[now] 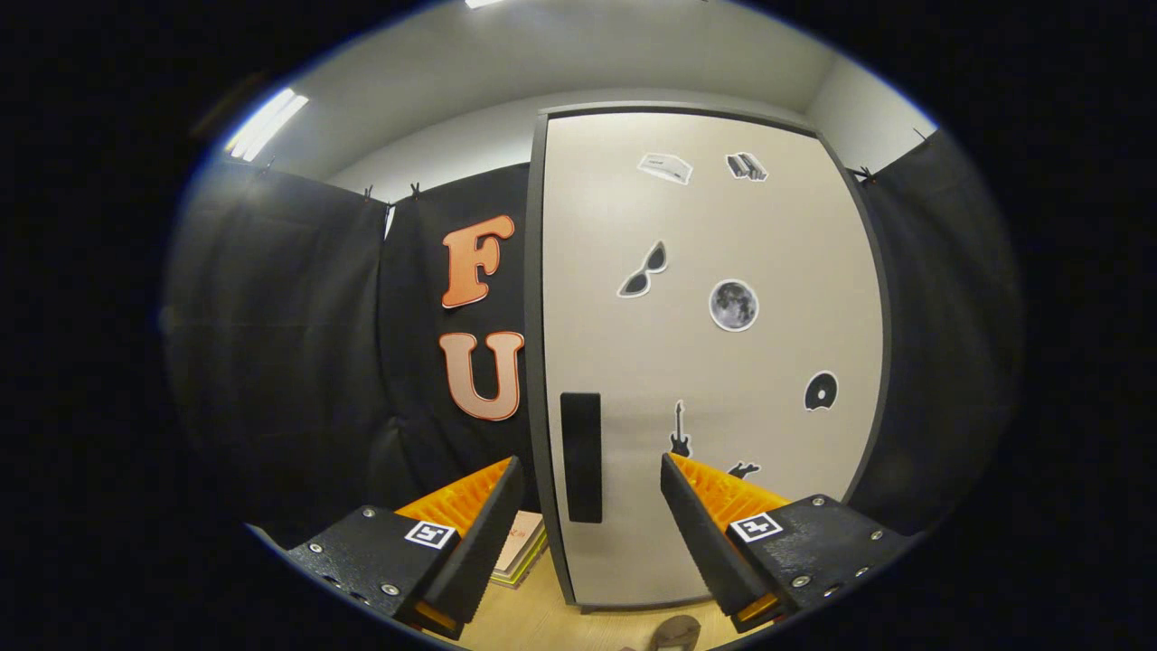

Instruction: Open the shoe cabinet door, grab the shoes and put them into the shoe cabinet, then close the shoe cabinet door.

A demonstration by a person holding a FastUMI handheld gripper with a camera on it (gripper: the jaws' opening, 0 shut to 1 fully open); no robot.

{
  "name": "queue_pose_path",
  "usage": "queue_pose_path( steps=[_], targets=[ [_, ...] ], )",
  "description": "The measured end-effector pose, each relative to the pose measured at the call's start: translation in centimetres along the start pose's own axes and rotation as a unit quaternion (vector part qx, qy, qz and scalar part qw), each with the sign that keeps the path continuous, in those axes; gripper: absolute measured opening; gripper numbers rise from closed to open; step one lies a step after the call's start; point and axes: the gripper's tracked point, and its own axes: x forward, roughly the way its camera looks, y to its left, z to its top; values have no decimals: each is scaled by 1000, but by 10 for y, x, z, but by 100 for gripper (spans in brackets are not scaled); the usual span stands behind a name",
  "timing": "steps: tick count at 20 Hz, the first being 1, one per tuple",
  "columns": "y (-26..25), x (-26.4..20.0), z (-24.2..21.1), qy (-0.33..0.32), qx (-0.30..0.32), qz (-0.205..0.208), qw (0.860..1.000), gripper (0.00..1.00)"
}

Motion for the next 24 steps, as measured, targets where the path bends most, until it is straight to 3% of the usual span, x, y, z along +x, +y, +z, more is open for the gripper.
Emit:
queue_pose_path(
  steps=[4, 8, 11, 14, 15, 19, 24],
  targets=[
    [6, 33, -9, 6, -2, 7, 1000, 92],
    [10, 64, -28, 22, -9, 1, 1000, 82],
    [9, 79, -41, 36, -13, -10, 999, 68],
    [3, 81, -35, 9, -26, -37, 999, 49],
    [3, 81, -37, 11, -27, -37, 999, 38],
    [2, 81, -38, 21, -6, -35, 999, 32],
    [3, 79, -38, 14, -9, -63, 998, 22]
  ],
)
